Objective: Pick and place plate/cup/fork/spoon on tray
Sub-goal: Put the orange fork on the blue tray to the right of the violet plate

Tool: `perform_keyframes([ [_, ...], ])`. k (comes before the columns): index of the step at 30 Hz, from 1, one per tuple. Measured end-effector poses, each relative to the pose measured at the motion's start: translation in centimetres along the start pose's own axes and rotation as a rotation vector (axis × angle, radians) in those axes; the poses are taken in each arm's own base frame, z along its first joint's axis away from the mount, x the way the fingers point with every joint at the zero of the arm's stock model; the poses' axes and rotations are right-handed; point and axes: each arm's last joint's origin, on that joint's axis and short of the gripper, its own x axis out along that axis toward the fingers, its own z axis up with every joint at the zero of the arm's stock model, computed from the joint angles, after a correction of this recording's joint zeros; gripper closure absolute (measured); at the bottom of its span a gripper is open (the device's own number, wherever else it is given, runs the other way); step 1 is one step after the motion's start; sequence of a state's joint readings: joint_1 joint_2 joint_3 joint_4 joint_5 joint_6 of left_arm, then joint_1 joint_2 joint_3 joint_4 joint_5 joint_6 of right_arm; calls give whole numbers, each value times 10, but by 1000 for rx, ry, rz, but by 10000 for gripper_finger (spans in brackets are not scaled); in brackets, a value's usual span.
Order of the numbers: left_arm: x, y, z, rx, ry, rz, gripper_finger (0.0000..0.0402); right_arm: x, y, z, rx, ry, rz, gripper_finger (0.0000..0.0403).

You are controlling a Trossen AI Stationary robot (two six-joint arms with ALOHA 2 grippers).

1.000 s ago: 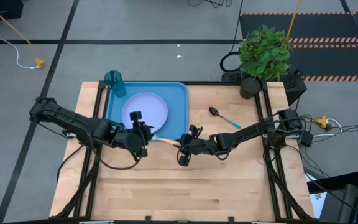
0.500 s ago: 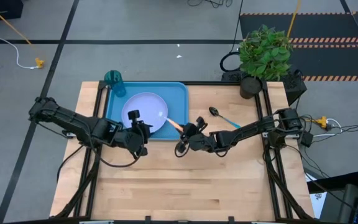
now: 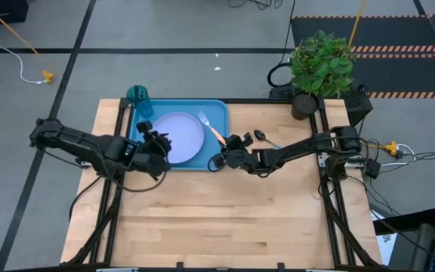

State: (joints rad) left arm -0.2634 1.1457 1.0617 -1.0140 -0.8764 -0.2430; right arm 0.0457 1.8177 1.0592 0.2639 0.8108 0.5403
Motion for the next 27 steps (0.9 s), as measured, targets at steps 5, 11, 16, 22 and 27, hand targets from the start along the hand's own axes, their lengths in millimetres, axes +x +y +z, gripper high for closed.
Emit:
perform_keyframes([
  [5, -6, 11, -3, -59, -41, -14, 275, 1, -2, -2, 72, -4, -36, 338],
  [11, -7, 10, -3, -55, -38, -44, 275, -15, 8, -8, 125, -72, -89, 337],
  [16, -6, 8, -3, -41, -34, -47, 275, -27, 21, -19, 171, -122, -103, 337],
  [22, -7, 8, -3, -12, -35, -47, 275, -25, 49, -22, 221, -186, -87, 337],
  [27, -7, 8, -3, 17, -37, -48, 275, -7, 78, -12, 132, -196, -106, 337],
])
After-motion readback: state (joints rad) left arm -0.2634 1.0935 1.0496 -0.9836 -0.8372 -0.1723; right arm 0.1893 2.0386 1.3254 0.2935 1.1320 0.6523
